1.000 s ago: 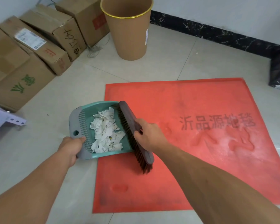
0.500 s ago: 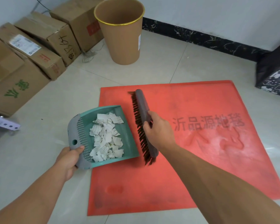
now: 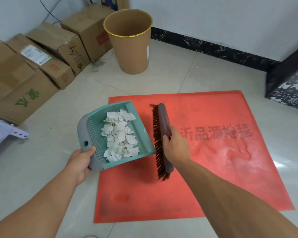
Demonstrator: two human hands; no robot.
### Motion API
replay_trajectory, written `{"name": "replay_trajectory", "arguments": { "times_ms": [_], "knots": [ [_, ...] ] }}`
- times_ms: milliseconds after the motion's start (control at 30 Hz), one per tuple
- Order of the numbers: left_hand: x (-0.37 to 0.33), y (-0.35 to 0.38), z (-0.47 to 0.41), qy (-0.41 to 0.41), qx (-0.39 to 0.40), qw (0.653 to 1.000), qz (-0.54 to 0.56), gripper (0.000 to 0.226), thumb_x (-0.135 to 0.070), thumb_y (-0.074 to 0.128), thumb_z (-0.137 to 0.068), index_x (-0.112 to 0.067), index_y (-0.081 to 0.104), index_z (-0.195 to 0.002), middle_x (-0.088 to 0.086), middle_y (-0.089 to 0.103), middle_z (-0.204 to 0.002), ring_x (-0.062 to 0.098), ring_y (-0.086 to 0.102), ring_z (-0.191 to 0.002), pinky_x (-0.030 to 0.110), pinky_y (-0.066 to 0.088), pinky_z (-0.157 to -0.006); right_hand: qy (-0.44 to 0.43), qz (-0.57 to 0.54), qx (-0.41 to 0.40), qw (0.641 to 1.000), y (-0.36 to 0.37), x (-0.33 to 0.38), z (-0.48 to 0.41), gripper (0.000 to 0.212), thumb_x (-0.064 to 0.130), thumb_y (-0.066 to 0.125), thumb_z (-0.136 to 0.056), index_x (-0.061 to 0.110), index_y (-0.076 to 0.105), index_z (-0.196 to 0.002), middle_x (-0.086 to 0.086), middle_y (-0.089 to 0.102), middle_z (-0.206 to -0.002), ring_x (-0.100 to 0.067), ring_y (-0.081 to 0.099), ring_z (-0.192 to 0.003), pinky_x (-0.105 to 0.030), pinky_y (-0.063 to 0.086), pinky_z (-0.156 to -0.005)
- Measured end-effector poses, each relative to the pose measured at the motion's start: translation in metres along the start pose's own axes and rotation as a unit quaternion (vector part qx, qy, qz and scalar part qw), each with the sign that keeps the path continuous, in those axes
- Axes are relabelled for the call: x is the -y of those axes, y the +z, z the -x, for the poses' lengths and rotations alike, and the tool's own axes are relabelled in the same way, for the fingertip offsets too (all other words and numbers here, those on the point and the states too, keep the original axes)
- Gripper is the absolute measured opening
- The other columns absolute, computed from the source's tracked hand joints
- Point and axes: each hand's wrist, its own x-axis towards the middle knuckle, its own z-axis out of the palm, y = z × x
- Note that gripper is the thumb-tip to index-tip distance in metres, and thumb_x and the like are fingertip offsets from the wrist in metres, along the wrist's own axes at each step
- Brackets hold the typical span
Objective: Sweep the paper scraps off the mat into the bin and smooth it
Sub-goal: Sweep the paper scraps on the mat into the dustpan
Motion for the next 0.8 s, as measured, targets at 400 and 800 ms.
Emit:
{"name": "replay_trajectory", "arguments": {
  "times_ms": [400,800],
  "knots": [
    [-0.203,-0.023,0.180,-0.027,-0.032,0.998,0.053,0.036,-0.011,0.055,-0.098,-0.006,0.052,-0.134,0.009,0.063,-0.126,0.025,0.061,-0.110,0.043,0.048,-0.094,0.122,-0.041,-0.023,0.991,-0.210,0.163,0.082,0.043,0.021,0.050,-0.096,0.019,0.045,-0.139,-0.017,0.064,-0.119,-0.038,0.058,-0.109,-0.040,0.046,-0.089],
    [-0.457,-0.041,0.330,-0.001,0.012,0.999,0.042,0.040,-0.006,0.053,-0.098,-0.004,0.046,-0.137,0.012,0.057,-0.124,0.026,0.053,-0.108,0.043,0.043,-0.094,0.094,-0.040,-0.024,0.994,-0.392,0.396,0.118,0.030,0.020,0.048,-0.096,0.021,0.050,-0.126,-0.010,0.065,-0.104,-0.030,0.059,-0.089,-0.037,0.050,-0.077]
  ]
}}
